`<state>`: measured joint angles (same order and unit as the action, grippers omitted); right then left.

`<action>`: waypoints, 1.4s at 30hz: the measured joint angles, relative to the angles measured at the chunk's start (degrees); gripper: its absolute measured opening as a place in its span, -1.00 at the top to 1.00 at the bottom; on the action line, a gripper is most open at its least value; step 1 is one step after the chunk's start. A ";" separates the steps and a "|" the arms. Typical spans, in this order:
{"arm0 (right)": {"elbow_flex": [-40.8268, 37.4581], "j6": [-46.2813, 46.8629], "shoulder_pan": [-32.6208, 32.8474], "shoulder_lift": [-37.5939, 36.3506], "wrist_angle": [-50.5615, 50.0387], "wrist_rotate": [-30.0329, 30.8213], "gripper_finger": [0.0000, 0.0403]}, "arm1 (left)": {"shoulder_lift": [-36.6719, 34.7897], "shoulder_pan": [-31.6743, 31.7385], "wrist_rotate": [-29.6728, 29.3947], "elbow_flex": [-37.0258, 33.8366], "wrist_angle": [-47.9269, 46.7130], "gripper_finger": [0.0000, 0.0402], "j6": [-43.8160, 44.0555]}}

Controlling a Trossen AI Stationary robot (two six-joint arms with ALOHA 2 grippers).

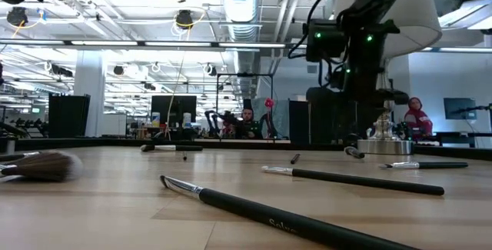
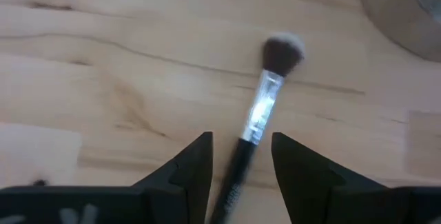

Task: Pick & Place Makeup Brushes
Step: Put the black powder brush into the transparent organizer

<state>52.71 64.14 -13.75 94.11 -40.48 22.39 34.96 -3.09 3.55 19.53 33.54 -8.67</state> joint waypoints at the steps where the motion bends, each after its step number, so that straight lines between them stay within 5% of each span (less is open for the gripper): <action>1: -0.05 -0.10 -0.43 0.00 -0.62 -0.19 0.33 | 0.11 0.63 0.42 0.00 -0.42 0.86 0.12; 16: -0.49 -1.45 -5.67 -0.03 -0.15 -7.45 0.40 | -2.08 6.61 4.06 0.00 -4.84 0.86 1.47; 30: -0.50 -3.93 -8.30 -0.03 2.72 -7.63 0.41 | -4.61 7.02 6.01 0.00 -7.47 0.86 2.12; 42: 0.20 -5.54 -7.85 9.10 3.65 -7.97 0.41 | -4.57 6.93 5.99 0.00 -9.00 0.86 3.61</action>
<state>52.90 58.60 -21.59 103.21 -36.82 14.43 30.39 3.84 9.54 19.53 24.54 -5.06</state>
